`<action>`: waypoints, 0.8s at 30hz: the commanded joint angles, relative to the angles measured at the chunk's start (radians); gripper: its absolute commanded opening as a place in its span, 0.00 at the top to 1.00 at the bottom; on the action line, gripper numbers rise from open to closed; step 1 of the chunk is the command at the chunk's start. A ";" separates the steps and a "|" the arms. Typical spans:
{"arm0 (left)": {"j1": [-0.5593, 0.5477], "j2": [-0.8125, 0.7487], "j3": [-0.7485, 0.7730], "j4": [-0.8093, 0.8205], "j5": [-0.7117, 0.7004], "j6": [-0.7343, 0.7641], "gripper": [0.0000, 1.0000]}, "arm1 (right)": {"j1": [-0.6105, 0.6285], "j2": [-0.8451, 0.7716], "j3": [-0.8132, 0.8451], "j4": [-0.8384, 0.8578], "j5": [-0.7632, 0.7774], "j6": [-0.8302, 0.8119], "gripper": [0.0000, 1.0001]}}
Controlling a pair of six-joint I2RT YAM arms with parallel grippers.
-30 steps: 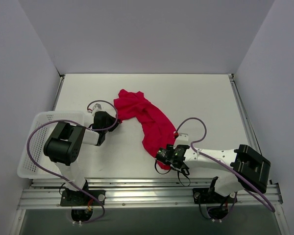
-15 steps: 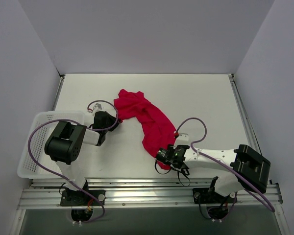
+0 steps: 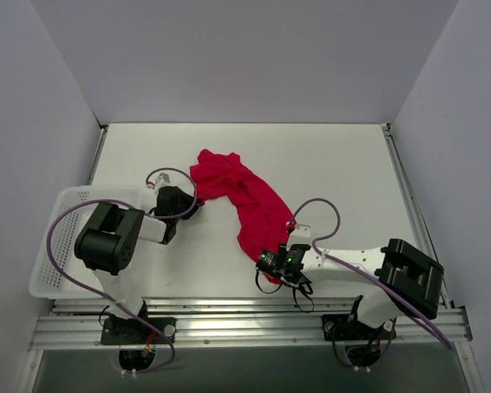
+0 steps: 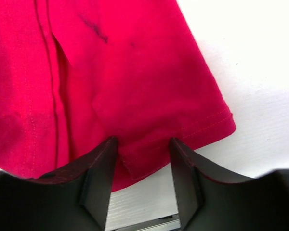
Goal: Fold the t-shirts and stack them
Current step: Flatten out the tshirt
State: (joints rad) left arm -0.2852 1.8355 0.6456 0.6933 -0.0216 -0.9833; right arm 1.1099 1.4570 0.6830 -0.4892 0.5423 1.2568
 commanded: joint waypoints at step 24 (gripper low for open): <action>0.008 0.079 -0.015 0.023 0.008 0.009 0.98 | 0.030 0.048 0.047 -0.107 0.047 0.044 0.77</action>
State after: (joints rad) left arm -0.2852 1.8763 0.6456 0.7708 -0.0154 -0.9878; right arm 1.1305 1.5040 0.7132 -0.5194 0.5690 1.2652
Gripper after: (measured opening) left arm 0.043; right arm 0.235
